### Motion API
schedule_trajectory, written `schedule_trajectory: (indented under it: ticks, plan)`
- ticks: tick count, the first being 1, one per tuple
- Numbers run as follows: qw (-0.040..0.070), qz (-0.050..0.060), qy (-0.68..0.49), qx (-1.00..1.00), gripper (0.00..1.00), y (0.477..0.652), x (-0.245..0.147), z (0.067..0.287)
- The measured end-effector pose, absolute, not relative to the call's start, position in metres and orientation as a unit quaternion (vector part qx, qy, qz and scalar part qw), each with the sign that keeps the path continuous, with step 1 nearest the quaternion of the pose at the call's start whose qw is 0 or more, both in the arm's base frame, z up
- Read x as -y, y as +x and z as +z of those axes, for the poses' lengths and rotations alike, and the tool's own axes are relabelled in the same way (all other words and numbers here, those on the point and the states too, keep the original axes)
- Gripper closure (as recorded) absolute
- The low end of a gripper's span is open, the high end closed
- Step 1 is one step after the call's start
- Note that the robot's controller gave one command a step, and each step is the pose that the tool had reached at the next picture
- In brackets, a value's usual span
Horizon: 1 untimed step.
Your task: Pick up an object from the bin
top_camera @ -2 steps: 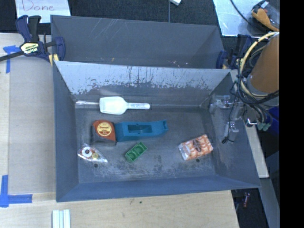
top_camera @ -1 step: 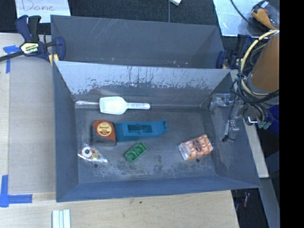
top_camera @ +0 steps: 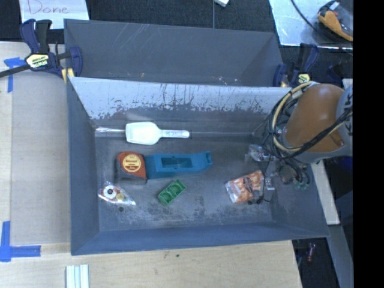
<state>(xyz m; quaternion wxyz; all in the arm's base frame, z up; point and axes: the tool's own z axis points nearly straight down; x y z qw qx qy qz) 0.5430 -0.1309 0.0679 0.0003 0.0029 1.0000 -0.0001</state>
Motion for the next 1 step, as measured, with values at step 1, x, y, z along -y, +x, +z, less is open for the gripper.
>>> schedule_trajectory:
  ticks: [1]
  plan:
    - [0.011, -0.003, -0.04, -0.999, 0.0, 0.5397, 0.1248, 0.1166]
